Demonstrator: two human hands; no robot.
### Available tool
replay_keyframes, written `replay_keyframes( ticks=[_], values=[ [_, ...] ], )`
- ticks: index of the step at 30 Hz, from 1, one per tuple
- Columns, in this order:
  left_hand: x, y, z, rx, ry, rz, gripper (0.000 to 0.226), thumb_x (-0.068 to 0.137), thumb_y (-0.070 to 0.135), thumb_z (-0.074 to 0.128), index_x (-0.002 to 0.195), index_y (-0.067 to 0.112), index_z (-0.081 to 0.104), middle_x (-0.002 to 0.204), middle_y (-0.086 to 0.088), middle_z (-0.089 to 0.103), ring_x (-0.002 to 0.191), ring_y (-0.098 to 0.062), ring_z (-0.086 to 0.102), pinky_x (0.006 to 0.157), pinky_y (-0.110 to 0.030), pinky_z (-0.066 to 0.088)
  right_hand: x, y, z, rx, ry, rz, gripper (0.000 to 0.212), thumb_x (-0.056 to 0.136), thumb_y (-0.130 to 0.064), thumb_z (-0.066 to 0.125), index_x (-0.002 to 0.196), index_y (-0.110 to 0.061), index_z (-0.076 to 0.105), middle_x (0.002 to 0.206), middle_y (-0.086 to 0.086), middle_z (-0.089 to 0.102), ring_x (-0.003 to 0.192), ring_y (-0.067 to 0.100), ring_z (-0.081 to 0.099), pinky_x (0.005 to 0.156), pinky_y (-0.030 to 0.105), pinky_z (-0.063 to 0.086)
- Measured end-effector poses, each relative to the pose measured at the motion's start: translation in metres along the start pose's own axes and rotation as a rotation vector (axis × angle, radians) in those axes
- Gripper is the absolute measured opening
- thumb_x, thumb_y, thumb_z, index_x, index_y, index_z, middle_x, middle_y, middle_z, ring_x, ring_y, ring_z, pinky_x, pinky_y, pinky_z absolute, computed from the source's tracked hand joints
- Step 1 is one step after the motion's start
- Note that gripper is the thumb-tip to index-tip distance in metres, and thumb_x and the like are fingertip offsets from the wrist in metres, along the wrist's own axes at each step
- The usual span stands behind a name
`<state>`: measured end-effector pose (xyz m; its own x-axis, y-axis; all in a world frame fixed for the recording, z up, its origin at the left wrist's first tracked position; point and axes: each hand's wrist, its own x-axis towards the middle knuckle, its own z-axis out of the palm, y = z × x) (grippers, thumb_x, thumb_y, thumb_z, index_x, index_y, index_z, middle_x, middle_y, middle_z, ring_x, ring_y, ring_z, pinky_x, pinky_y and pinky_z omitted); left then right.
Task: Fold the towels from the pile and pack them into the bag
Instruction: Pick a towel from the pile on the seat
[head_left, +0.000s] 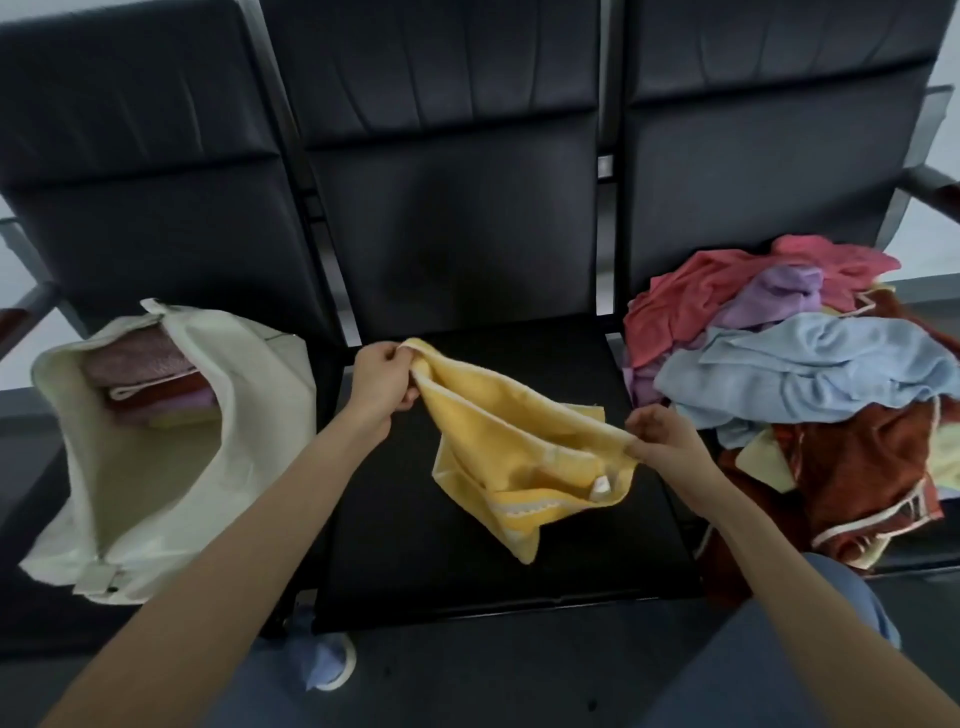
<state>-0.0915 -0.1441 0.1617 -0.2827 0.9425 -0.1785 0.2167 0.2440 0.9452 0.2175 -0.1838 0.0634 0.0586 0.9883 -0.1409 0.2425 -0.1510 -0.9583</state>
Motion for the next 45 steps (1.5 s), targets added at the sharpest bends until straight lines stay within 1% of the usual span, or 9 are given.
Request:
replay_keyframes(
  ticks=[5,8,15,19,22,25,33,40,45],
  values=[
    [-0.006,-0.048,-0.010,-0.041,0.023,-0.153,0.025,0.100,0.011,0.045,0.077,0.009,0.054,0.061,-0.003,0.045,0.040,-0.006,0.040,0.033,-0.016,0.029,0.009,0.011,0.002,-0.465,0.079,-0.246,0.043,0.075,0.017,0.057,0.060,-0.023,0.059,0.074,-0.001,0.064,0.074,0.009,0.058,0.072,0.025,0.046],
    [-0.009,-0.060,-0.012,-0.077,0.033,-0.206,0.022,0.100,0.012,0.046,0.079,0.009,0.055,0.061,-0.002,0.045,0.043,-0.007,0.040,0.034,-0.016,0.030,0.013,0.023,0.011,-0.707,0.052,-0.388,0.041,0.070,0.018,0.060,0.057,-0.021,0.067,0.081,-0.001,0.064,0.081,0.019,0.057,0.072,0.032,0.047],
    [-0.008,-0.061,-0.013,-0.077,-0.034,-0.170,0.016,0.098,0.010,0.050,0.085,0.008,0.059,0.061,-0.002,0.048,0.043,-0.006,0.043,0.037,-0.016,0.033,0.021,0.047,0.029,-1.127,-0.114,-0.313,0.029,0.082,0.009,0.050,0.098,-0.006,0.071,0.105,0.007,0.052,0.103,0.025,0.042,0.079,0.034,0.047],
    [-0.008,-0.059,-0.009,-0.032,-0.063,-0.157,0.014,0.098,0.012,0.051,0.095,0.007,0.063,0.063,-0.001,0.052,0.045,-0.006,0.046,0.040,-0.016,0.037,0.026,0.050,0.032,-1.056,-0.176,-0.221,0.025,0.087,0.001,0.047,0.102,-0.006,0.067,0.106,0.007,0.045,0.101,0.022,0.040,0.083,0.025,0.038],
    [-0.007,-0.057,-0.007,-0.023,-0.072,-0.156,0.014,0.098,0.013,0.051,0.097,0.007,0.063,0.063,-0.002,0.053,0.047,-0.006,0.047,0.041,-0.017,0.037,0.027,0.047,0.032,-0.919,-0.248,-0.140,0.009,0.085,-0.012,0.059,0.078,-0.014,0.064,0.097,0.004,0.044,0.096,0.020,0.044,0.080,0.024,0.037],
    [-0.006,-0.057,-0.005,-0.010,-0.069,-0.157,0.014,0.097,0.013,0.051,0.098,0.007,0.064,0.063,-0.001,0.053,0.048,-0.007,0.047,0.042,-0.017,0.038,0.029,0.051,0.029,-0.866,-0.262,-0.099,0.029,0.078,-0.015,0.062,0.057,-0.027,0.046,0.088,0.007,0.055,0.089,0.014,0.047,0.071,0.015,0.035],
    [-0.007,-0.060,-0.002,-0.004,-0.079,-0.166,0.015,0.097,0.011,0.051,0.098,0.003,0.063,0.063,-0.002,0.054,0.048,-0.007,0.050,0.044,-0.019,0.041,0.022,0.055,0.030,-0.821,-0.261,-0.104,0.029,0.084,-0.024,0.071,0.063,-0.021,0.052,0.086,-0.007,0.040,0.075,0.011,0.048,0.069,0.022,0.037],
    [0.002,-0.028,-0.028,-0.027,0.159,-0.014,0.015,0.096,0.006,0.050,0.097,0.001,0.063,0.066,-0.008,0.062,0.050,-0.009,0.060,0.048,-0.020,0.049,0.013,0.006,0.013,-0.616,0.144,-0.318,0.008,0.084,-0.009,0.070,0.079,-0.003,0.069,0.080,0.001,0.062,0.067,0.009,0.055,0.064,0.002,0.038],
    [0.002,0.036,-0.046,-0.084,0.283,0.266,0.013,0.096,0.007,0.052,0.097,0.000,0.063,0.066,-0.008,0.063,0.051,-0.012,0.063,0.048,-0.023,0.052,0.021,-0.063,0.003,-0.514,0.309,-0.532,0.008,0.085,-0.002,0.066,0.084,0.003,0.073,0.087,0.006,0.066,0.075,0.018,0.060,0.067,0.018,0.042]
  ],
)
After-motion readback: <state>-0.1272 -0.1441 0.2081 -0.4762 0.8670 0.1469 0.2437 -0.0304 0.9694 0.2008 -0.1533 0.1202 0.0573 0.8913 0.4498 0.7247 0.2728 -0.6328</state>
